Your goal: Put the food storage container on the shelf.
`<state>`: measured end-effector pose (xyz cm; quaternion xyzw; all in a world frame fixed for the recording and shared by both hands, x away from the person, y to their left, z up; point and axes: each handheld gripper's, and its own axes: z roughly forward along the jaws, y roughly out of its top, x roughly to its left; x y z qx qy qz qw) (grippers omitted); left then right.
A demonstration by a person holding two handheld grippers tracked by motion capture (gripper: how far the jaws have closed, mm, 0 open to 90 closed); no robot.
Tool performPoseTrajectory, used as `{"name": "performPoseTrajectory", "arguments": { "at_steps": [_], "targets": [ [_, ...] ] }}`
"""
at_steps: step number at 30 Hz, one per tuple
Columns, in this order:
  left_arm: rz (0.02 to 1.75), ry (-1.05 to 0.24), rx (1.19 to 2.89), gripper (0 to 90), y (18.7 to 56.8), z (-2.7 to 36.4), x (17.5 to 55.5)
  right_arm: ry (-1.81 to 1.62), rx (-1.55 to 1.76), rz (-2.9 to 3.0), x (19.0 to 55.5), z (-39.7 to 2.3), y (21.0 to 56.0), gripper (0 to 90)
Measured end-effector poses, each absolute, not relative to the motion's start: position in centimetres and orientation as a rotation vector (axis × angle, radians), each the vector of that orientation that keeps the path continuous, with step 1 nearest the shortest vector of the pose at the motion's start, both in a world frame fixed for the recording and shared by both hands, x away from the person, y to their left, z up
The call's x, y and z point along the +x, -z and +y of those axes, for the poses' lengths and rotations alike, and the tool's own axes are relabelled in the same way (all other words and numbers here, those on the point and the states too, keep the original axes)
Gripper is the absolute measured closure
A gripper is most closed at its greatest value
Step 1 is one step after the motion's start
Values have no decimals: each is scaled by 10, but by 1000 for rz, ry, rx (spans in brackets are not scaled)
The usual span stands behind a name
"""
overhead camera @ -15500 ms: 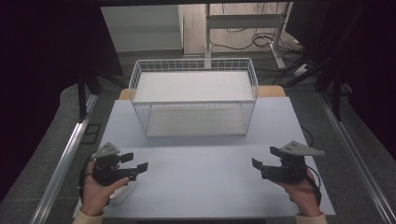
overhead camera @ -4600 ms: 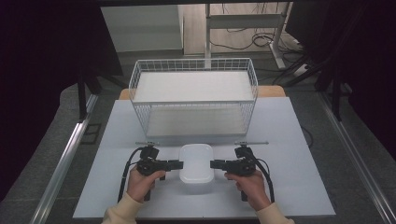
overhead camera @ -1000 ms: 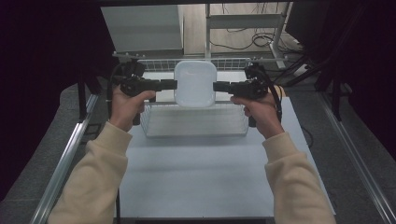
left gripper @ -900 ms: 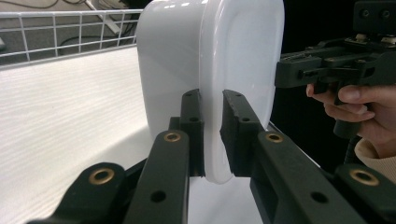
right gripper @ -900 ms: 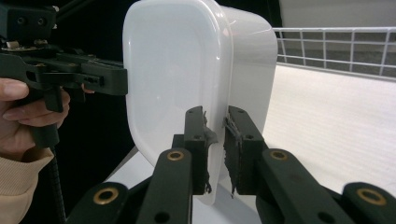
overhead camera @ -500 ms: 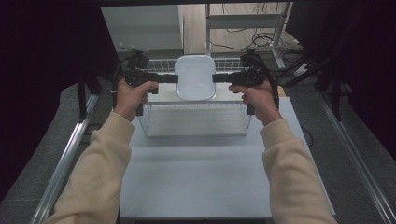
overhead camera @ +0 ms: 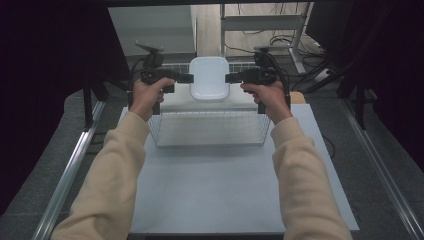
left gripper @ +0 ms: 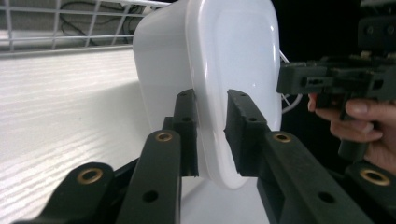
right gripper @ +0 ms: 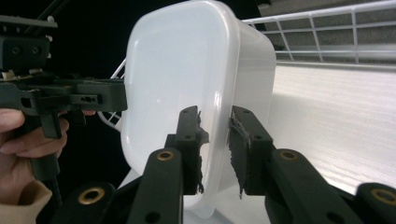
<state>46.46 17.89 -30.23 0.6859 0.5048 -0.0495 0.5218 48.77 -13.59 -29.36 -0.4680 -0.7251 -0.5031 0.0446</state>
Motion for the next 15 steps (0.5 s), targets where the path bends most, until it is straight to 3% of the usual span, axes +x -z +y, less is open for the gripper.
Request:
{"name": "performPoseTrajectory", "arguments": {
  "at_steps": [11, 15],
  "targets": [
    [1273, 235, 1557, 645, 321, 186, 486, 1509, -1507, -2056, 503, -135, 307, 693],
    [1260, 220, 1559, 602, 324, 184, 486, 1511, -1517, -2040, 503, -136, 308, 681]
  ]
}}
